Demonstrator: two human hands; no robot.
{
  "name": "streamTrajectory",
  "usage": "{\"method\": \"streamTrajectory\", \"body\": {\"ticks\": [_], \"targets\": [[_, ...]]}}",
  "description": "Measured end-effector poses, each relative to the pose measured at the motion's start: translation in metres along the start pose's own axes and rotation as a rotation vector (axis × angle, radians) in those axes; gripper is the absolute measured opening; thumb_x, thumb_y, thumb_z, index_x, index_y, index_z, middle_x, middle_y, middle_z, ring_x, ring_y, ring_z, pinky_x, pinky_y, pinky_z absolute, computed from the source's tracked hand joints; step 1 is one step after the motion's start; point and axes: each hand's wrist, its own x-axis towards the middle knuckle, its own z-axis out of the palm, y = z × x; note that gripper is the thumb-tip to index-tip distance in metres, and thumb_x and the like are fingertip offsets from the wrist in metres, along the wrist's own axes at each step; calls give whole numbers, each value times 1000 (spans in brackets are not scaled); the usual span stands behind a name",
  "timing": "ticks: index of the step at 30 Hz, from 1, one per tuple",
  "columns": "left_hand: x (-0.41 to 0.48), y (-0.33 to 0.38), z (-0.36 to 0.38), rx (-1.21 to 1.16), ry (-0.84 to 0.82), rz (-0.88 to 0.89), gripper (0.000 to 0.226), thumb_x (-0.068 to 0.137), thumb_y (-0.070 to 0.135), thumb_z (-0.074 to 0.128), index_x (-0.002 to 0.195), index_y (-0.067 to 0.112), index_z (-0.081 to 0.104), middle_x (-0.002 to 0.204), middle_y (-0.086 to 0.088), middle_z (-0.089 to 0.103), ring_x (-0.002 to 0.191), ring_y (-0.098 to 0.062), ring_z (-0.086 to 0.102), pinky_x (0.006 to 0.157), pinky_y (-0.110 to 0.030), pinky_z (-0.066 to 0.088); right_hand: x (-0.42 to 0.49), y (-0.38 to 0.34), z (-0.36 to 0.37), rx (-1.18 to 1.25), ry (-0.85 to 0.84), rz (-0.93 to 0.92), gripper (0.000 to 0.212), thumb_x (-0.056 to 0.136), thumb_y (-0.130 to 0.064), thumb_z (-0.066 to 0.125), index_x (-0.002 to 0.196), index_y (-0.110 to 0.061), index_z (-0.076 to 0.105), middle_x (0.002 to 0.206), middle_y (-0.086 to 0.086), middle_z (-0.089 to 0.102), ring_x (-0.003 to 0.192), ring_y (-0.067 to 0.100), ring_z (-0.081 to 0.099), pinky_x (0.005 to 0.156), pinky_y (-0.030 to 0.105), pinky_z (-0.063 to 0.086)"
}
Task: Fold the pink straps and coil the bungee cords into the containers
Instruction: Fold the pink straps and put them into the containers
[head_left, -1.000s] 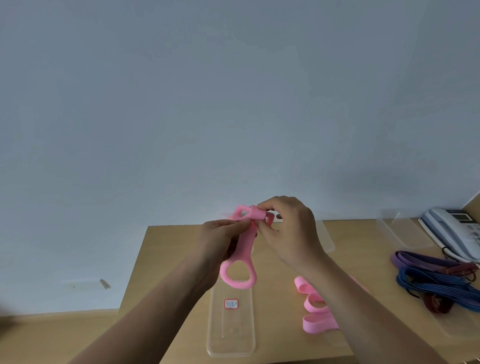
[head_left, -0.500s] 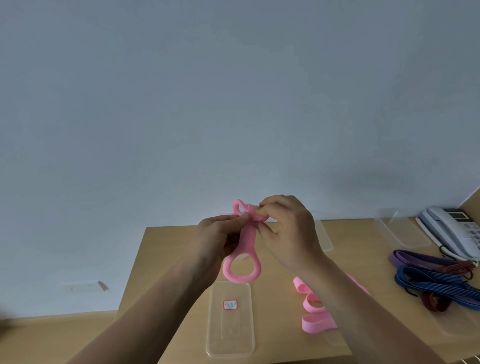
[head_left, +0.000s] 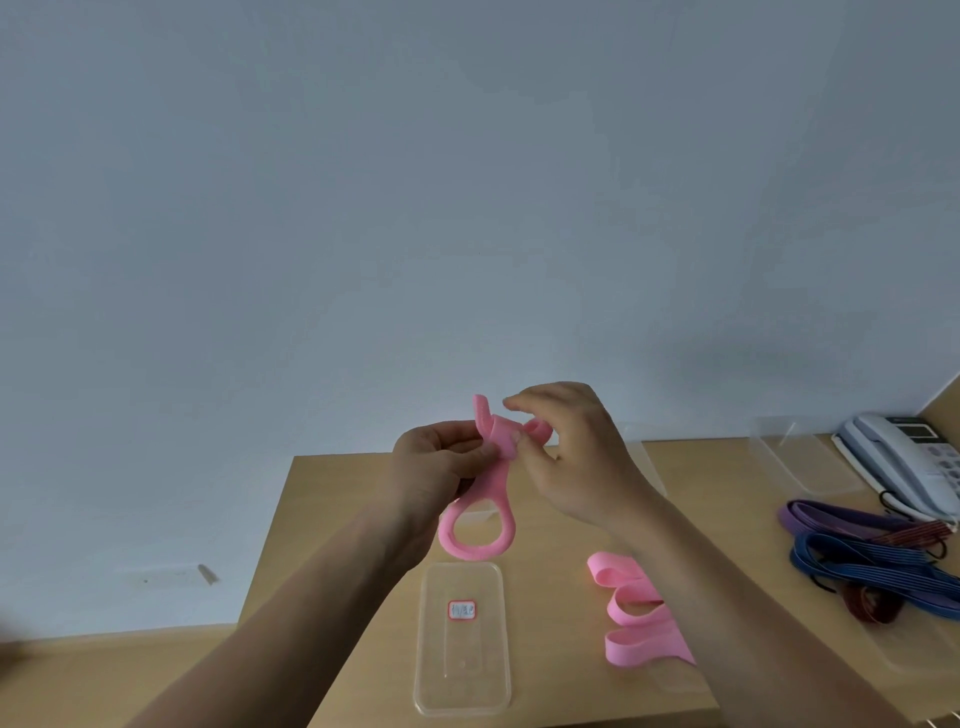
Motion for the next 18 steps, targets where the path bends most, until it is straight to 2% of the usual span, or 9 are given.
{"method": "streamTrajectory", "body": {"ticks": [3, 6, 8, 10, 13, 18], "targets": [[0, -2, 0, 22, 10, 18, 20, 94, -3, 67, 109, 6, 77, 99, -15, 81, 92, -29, 76, 82, -33, 62, 3, -1, -4, 72, -199, 46, 13, 92, -17, 60, 92, -13, 72, 83, -1, 71, 82, 17, 59, 77, 36, 49], [-2, -5, 0, 57, 23, 17, 19, 94, 0, 69, 110, 7, 76, 101, -16, 80, 101, -38, 75, 92, -47, 60, 3, -1, -4, 80, -200, 56, 11, 88, -15, 62, 83, -16, 72, 72, -3, 67, 72, 16, 56, 66, 30, 47], [-3, -7, 0, 81, 20, 6, 14, 96, 6, 70, 108, 7, 76, 100, -18, 80, 101, -39, 74, 89, -48, 62, 3, -1, -3, 81, -174, 57, 10, 86, -14, 64, 81, -17, 72, 67, -4, 65, 69, 16, 54, 62, 27, 43], [-3, -8, 0, 109, 9, -14, 14, 97, 18, 71, 103, 7, 77, 100, -20, 79, 95, -37, 76, 79, -44, 65, 3, 0, -4, 142, -128, 89, 8, 84, -14, 67, 84, -18, 74, 68, -6, 65, 69, 14, 56, 62, 25, 45], [-4, -10, -2, 126, -37, -51, 27, 99, 32, 69, 100, 6, 78, 97, -17, 79, 83, -27, 77, 72, -39, 65, 3, 2, -7, 242, -78, 146, 13, 82, -14, 69, 89, -22, 75, 80, -8, 71, 79, 13, 64, 70, 27, 50], [-3, -9, -4, 11, -102, -54, 27, 96, 27, 69, 104, 3, 78, 104, -21, 77, 91, -31, 75, 78, -41, 63, -3, -2, -5, 224, 21, 122, 11, 84, -18, 71, 91, -25, 75, 84, -12, 71, 82, 11, 63, 71, 25, 49]]}}
